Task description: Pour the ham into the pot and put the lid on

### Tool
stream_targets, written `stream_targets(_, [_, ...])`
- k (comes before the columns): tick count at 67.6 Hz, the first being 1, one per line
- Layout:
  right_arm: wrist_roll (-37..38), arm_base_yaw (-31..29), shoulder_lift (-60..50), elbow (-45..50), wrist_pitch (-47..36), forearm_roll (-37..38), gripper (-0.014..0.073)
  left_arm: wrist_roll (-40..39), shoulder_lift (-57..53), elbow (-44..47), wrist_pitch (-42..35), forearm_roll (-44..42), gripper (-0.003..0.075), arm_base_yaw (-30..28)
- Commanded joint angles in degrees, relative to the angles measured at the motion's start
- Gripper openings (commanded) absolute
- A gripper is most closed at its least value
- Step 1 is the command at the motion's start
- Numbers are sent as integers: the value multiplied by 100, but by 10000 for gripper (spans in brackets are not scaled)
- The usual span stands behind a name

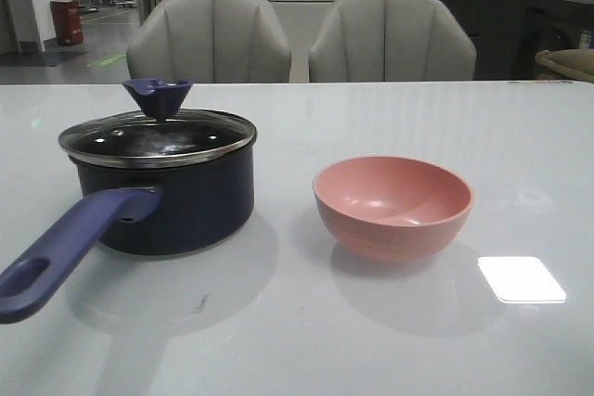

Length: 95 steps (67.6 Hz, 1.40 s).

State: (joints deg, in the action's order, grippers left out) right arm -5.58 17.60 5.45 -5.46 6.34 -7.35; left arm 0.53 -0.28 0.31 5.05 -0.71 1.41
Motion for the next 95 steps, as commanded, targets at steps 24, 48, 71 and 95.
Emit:
stream_targets(24, [-18, -462, 8, 179, -542, 645, 157, -53, -101, 117, -460, 5, 113, -2])
stream_targets(48, [83, -1086, -716, 670, -671, 658, 157, -53, -101, 117, -460, 5, 113, -2])
stream_targets(71, [497, -1086, -716, 670, -707, 658, 157, -53, -101, 117, -460, 5, 113, -2])
stream_targets(95, [492, -1086, -716, 670, -695, 658, 157, -53, -101, 117, -460, 5, 113, -2])
